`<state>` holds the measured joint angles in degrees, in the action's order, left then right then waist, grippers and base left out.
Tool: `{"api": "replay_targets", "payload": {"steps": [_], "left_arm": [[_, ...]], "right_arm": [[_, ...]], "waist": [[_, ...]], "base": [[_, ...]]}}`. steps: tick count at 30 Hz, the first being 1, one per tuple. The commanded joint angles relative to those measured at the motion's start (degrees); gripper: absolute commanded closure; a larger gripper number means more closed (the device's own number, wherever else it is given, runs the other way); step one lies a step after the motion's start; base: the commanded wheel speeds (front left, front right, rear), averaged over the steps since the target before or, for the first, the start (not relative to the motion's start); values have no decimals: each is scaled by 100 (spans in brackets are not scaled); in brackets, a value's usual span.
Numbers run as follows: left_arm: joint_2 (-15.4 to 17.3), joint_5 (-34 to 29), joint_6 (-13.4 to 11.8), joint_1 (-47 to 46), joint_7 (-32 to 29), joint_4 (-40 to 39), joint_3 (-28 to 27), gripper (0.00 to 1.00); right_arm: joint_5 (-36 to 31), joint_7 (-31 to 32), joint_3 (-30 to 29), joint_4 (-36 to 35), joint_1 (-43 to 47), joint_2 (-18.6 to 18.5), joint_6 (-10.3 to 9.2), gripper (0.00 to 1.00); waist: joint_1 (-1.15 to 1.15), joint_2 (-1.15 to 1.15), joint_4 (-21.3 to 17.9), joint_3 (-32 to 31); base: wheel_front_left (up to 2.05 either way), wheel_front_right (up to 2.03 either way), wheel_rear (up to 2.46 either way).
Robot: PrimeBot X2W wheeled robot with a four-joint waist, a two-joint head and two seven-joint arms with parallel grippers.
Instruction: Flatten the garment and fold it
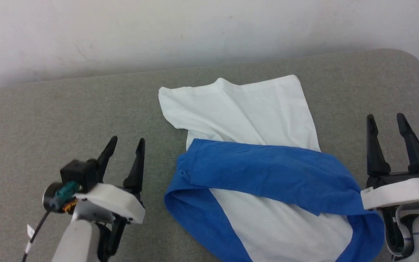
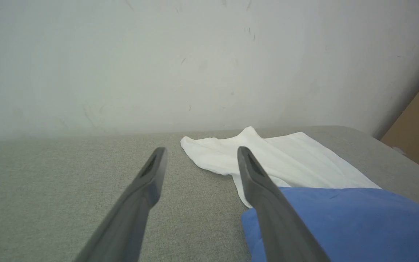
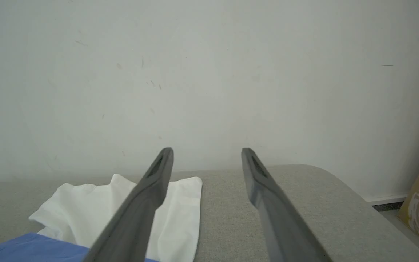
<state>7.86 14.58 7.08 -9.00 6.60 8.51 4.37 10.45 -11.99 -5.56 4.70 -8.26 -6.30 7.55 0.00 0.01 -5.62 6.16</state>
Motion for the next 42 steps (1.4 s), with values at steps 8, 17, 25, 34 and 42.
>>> {"api": "replay_targets", "payload": {"steps": [8, 17, 25, 34, 42], "left_arm": [[919, 553, 39, -1747, -1877, 174, 555, 0], [2152, 1307, 40, -3804, -4023, 1026, 1368, 0], [2547, 1697, -9, -4643, -5420, 1903, 1592, 0], [2864, 1429, -221, -4869, -5796, 2426, 1724, 0], [2890, 1852, -58, -4629, -6332, 2537, 1839, 100]], "right_arm": [[24, -17, -62, -598, 142, 305, -6, 0], [404, -201, 51, -611, 25, 340, -6, 0], [566, -290, 178, -397, -76, 341, -6, 0], [708, -299, 288, -439, -151, 342, -6, 0], [665, -300, 156, -388, -141, 342, -6, 0]], "waist": [[0, -1, -936, 1133], [0, -1, -1530, 1824], [0, -1, -1855, 2127], [0, -1, -2049, 2307], [0, -1, -1992, 2330]], "base": [[0, 0, 0], [0, 0, 0], [0, 0, 0], [0, 0, 0], [0, 0, 0]]}}
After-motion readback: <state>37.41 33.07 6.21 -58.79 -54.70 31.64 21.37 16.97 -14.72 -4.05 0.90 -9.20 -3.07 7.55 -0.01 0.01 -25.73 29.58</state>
